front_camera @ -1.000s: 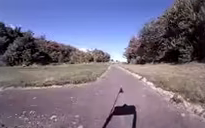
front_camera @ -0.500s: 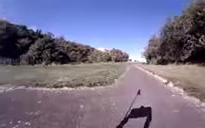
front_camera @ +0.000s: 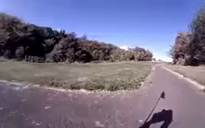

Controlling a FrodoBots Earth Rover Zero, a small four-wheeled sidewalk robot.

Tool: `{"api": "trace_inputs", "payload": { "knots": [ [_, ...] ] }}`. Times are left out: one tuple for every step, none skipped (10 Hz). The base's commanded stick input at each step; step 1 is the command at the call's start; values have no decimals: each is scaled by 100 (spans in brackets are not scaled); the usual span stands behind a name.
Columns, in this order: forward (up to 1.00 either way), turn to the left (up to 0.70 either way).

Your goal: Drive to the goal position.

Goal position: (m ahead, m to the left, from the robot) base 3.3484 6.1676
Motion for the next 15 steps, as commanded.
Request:
{"api": "trace_inputs", "payload": {
  "knots": [
    [100, 41],
    [100, 41],
    [100, 41],
    [100, 41],
    [100, 41],
    [100, 41],
    [100, 41],
    [100, 41],
    [100, 41],
    [100, 41],
    [100, 41],
    [100, 41],
    [100, 41],
    [100, 41],
    [100, 41]
  ]
}}
